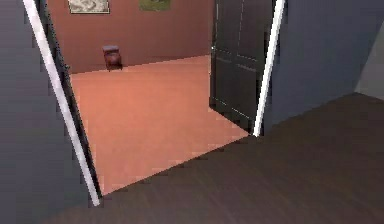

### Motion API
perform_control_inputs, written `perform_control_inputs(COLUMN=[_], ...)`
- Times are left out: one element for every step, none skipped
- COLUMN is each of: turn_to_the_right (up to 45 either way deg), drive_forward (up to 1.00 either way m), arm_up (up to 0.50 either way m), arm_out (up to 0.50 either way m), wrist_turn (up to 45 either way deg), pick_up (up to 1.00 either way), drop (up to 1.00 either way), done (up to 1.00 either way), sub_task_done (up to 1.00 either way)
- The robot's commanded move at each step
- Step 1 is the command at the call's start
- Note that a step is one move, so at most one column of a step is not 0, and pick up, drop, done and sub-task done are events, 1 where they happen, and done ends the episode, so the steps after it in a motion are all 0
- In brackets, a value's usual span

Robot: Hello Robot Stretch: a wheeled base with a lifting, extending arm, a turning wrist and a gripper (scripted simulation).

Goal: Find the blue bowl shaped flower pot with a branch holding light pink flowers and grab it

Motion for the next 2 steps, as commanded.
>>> perform_control_inputs(turn_to_the_right=[0.0, 0.0], drive_forward=[1.00, 1.00], arm_up=[0.00, 0.00], arm_out=[0.00, 0.00], wrist_turn=[0.0, 0.0], pick_up=[0.00, 0.00], drop=[0.00, 0.00], done=[0.00, 0.00], sub_task_done=[0.00, 0.00])
